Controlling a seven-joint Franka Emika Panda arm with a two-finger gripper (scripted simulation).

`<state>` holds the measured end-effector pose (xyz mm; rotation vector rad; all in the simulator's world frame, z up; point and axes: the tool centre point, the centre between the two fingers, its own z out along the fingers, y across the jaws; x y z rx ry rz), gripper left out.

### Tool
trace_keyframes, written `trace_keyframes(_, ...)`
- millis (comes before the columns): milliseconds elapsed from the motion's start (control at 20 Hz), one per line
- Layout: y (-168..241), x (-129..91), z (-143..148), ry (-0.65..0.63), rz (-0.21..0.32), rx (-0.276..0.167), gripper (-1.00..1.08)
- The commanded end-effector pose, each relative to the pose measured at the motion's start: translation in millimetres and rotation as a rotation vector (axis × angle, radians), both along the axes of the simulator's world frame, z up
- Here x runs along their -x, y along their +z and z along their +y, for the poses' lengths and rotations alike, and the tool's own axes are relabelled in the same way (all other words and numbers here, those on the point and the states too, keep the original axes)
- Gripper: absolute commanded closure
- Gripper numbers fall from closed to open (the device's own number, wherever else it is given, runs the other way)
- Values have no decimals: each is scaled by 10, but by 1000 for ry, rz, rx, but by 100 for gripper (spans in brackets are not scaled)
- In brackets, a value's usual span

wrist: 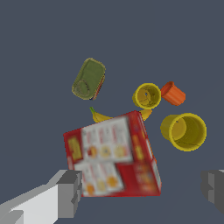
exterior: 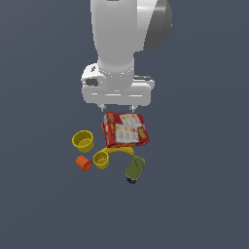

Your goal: Pick up a designated object from a clutter of objects.

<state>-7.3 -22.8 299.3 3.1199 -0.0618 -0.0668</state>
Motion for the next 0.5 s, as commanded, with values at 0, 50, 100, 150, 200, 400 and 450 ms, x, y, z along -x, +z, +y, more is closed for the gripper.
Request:
trace_keyframes(0, 0, 0, 0, 0, 0, 0, -20)
trace_keyframes(50, 1, 0, 3, 1, 0, 1, -20)
trace_keyframes(100, 2, 1, 11, 5, 0, 2, -20)
trace_keyframes(150, 4, 3, 25, 12, 0, 4, -20)
trace_keyframes(200, 5, 5, 45, 21, 0, 8, -20)
trace_keyframes(400, -2, 10, 95, 38, 3, 12, -20)
trace_keyframes(450, -2, 10, 94, 37, 3, 12, -20)
